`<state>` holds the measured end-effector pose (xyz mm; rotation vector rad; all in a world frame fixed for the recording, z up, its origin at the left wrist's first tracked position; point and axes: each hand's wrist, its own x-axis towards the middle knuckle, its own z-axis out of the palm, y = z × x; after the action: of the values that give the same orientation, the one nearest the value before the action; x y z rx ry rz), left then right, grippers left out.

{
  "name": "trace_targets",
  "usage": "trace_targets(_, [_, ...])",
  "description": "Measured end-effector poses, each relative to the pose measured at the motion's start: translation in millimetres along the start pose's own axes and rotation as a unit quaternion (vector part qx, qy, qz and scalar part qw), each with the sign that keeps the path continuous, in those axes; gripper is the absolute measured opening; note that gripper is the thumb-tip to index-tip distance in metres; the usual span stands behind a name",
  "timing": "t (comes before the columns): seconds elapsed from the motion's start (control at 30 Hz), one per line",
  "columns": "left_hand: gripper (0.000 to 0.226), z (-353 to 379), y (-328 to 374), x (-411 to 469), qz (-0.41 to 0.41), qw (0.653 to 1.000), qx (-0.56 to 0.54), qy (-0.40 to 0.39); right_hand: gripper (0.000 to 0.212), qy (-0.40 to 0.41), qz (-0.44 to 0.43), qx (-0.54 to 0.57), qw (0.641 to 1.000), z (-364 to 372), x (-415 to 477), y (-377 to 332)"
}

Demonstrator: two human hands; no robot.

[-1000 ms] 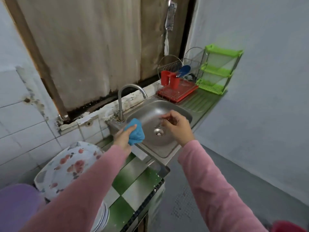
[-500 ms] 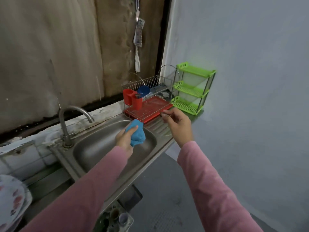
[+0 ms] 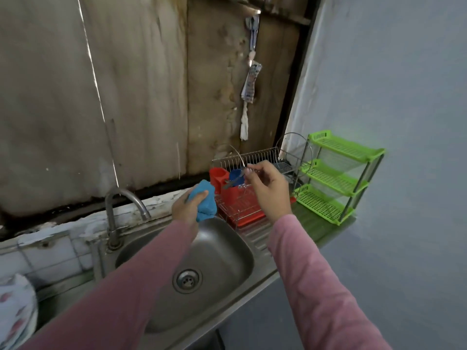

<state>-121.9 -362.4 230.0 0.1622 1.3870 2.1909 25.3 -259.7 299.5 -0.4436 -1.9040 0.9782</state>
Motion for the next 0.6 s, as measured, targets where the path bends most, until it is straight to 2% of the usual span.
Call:
trace_targets(0.33, [0.048, 30.4, 26.0, 82.6, 0.037, 0.999, -0.017, 0.011, 0.013, -0.038, 0.012, -0.01, 0.999, 40.4, 112.7, 34.6])
trace_targets(0.53, [0.045, 42.1, 13.6, 113.0, 0.045, 0.998, -0.002, 0.039, 0.028, -0.115, 0.062, -0.066, 0.989, 66.2, 145.6, 66.0])
trace_targets(0.6, [0.041, 46.6, 10.0, 121.0, 0.053, 0.997, 0.003, 0.048, 0.024, -0.14, 0.073, -0.08, 0.984, 69.6, 156.9, 74.5])
